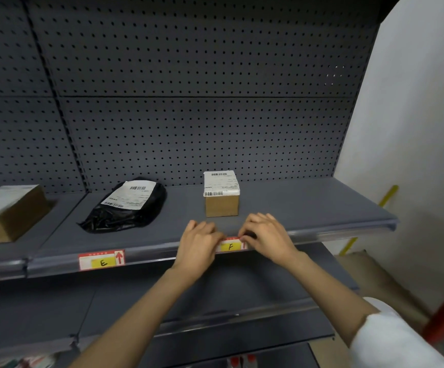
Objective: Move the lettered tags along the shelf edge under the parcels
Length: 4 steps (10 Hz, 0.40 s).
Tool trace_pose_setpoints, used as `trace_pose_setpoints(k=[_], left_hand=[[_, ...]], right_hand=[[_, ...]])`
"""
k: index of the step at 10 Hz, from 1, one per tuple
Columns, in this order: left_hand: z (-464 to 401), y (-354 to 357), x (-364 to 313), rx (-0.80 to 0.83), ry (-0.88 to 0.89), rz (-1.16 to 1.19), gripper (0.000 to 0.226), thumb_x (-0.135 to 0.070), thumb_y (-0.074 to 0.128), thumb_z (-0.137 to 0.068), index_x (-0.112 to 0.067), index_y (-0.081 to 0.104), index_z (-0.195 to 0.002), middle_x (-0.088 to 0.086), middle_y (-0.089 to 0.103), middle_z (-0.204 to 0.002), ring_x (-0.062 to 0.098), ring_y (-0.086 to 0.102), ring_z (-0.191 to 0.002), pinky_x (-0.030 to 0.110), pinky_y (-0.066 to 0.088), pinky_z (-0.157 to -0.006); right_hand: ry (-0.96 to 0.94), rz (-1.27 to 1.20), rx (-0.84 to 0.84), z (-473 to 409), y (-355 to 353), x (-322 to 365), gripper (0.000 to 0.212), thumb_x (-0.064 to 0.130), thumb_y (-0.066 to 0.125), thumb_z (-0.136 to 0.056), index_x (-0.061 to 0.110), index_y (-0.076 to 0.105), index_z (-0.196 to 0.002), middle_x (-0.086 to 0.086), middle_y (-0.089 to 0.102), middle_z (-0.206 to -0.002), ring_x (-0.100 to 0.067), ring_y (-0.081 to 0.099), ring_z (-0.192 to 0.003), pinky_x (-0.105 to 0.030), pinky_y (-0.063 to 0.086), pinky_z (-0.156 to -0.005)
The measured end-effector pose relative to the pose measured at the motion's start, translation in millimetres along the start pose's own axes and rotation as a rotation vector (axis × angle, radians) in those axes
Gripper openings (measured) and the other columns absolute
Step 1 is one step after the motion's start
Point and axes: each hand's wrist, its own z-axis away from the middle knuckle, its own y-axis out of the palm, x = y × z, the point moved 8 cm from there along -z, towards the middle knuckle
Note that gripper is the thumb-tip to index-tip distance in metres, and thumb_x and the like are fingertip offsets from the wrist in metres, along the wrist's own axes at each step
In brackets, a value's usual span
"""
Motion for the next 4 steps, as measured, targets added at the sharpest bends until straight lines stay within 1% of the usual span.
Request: trace_pose_setpoints(k=[1,2,3,4], left_hand=[[9,-2,12,-0.013,-0.011,0.034,0.018,-0.011,0.068,-0.078,-0.016,0.068,-0.095,0.005,0.067,-0.088,0.024,0.059,-0.081,0.035,0.041,-0.075],[14,-1,21,0.091,0.043,0.043,0.022,-0.021,0.06,-0.084,-0.018,0.064,-0.106,0.003,0.064,-0.098,0.023,0.055,-0.092,0.034,0.033,-0.084],[23,-10,36,0.096,0.101,0.036,0.027,-0.025,0.062,-0.082,-0.019,0.063,-0.108,0.003,0.062,-0.104,0.023,0.053,-0.099,0.034,0.029,-0.087],[41,-23,64,0.064,0.073,0.068,0.029,-0.025,0.062,-0.082,-0.02,0.063,-0.11,0.003,0.06,-0.109,0.023,0.051,-0.102,0.035,0.029,-0.088]], right_hand=[[0.063,0.072,-0.009,3,0,3,0.006,0.025,0.064,-0.084,0.027,0.068,-0.088,0.007,0.064,-0.094,-0.013,0.054,-0.092,-0.02,0.026,-0.076],[0.17,0.158,0.001,2,-1,11,0.008,0.025,0.061,-0.084,0.027,0.068,-0.089,0.005,0.067,-0.096,-0.017,0.056,-0.094,-0.024,0.029,-0.076],[0.308,0.281,0.016,1,-1,25,0.017,0.023,0.055,-0.086,0.021,0.068,-0.097,-0.003,0.065,-0.103,-0.023,0.055,-0.099,-0.03,0.036,-0.083],[0.463,0.422,0.067,11,5,38,0.024,0.025,0.048,-0.089,0.016,0.064,-0.105,-0.006,0.059,-0.115,-0.026,0.054,-0.106,-0.035,0.038,-0.089]])
